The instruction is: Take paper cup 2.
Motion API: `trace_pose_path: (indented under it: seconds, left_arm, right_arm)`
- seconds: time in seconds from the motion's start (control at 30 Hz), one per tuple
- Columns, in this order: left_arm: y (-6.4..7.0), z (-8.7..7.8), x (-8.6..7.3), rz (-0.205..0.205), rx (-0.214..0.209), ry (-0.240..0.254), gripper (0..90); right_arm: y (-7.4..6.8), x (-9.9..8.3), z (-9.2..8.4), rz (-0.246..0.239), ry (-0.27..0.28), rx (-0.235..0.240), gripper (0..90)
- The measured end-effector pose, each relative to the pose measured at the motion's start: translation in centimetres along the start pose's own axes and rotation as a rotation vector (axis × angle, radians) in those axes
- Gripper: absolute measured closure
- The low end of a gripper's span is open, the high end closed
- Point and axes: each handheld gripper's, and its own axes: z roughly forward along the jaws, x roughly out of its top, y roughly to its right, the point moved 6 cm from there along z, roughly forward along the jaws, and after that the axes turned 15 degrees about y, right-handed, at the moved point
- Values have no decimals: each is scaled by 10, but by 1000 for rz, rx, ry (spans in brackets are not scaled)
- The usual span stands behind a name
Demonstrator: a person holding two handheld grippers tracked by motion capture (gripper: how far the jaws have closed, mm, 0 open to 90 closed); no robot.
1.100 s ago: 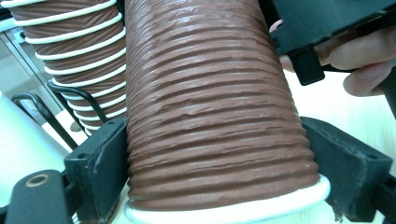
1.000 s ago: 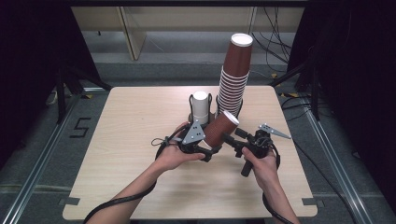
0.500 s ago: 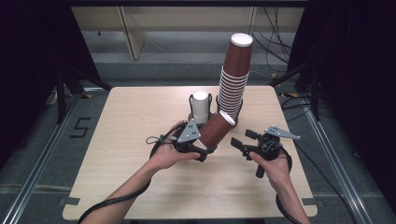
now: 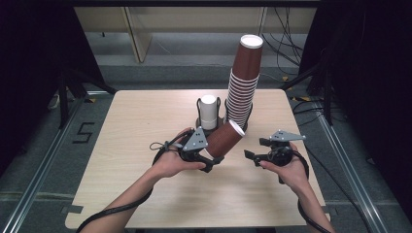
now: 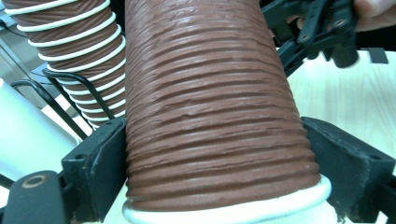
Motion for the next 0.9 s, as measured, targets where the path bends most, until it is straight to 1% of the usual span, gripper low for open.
trace_pose_path:
  seconds: [0.03, 0.07, 0.13, 0.17, 0.2, 0.23, 0.3, 0.33, 0.37, 0.4, 0.43, 0.47, 0.5, 0.57, 0.63, 0.67, 0.7, 0.73, 0.77, 0.8, 0.83, 0.87, 0.9]
  left_arm:
    - [0, -1, 0, 1, -4, -4, 121]
    - [1, -3, 0, 2, -11, -8, 121]
    - [2, -6, -1, 1, -21, -16, 120]
    - [2, -7, -1, 5, -26, -21, 120]
    - [3, -8, -2, 7, -29, -25, 120]
    - [3, -9, -2, 13, -36, -30, 120]
    - [4, -11, -3, 11, -41, -34, 120]
    - [4, -11, -3, 13, -44, -36, 120]
    - [5, -12, -3, 15, -49, -42, 120]
    - [6, -13, -3, 19, -54, -48, 120]
    - [6, -13, -3, 20, -57, -48, 120]
    - [7, -13, -4, 20, -60, -50, 120]
    - [8, -14, -4, 25, -68, -57, 120]
    - [10, -15, -5, 26, -75, -62, 120]
    - [11, -16, -5, 34, -86, -76, 120]
    - [11, -16, -5, 34, -91, -81, 120]
    - [12, -17, -5, 36, -96, -84, 120]
    - [13, -17, -5, 35, -101, -87, 121]
    - [13, -18, -6, 38, -109, -98, 120]
    - [14, -18, -5, 40, -113, -99, 121]
    - [15, -18, -6, 42, -120, -105, 121]
    - [16, -19, -6, 46, -134, -120, 121]
    - [16, -20, -6, 52, -138, -140, 120]
  right_arm:
    - [2, -1, 1, -35, -15, 7, 151]
    - [5, -1, 1, -80, -37, -3, 151]
    - [5, -2, 0, -77, -92, 6, 151]
    - [8, -2, 2, -115, -93, 17, 151]
    - [7, -3, 1, -107, -117, 13, 151]
    - [9, -3, 1, -125, -131, 17, 151]
    - [10, -4, 2, -166, -152, 29, 153]
    - [9, -5, 2, -157, -177, 37, 154]
    - [10, -6, 3, -180, -190, 46, 156]
    - [10, -7, 2, -185, -222, 57, 158]
    - [11, -8, 3, -224, -250, 76, 161]
    - [10, -9, 3, -234, -265, 83, 162]
    - [12, -10, 3, -273, -289, 97, 162]
    - [9, -12, 3, -278, -339, 111, 165]
    - [10, -12, 5, -325, -377, 143, 165]
    - [10, -12, 3, -314, -405, 146, 165]
    - [11, -12, 6, -339, -399, 155, 165]
    - [11, -12, 4, -332, -419, 148, 165]
    - [12, -12, 5, -346, -419, 167, 166]
    - [14, -11, 5, -365, -432, 170, 167]
    - [13, -12, 3, -351, -449, 156, 167]
    - [12, -12, 3, -357, -458, 181, 168]
    - [12, -11, 2, -369, -465, 206, 168]
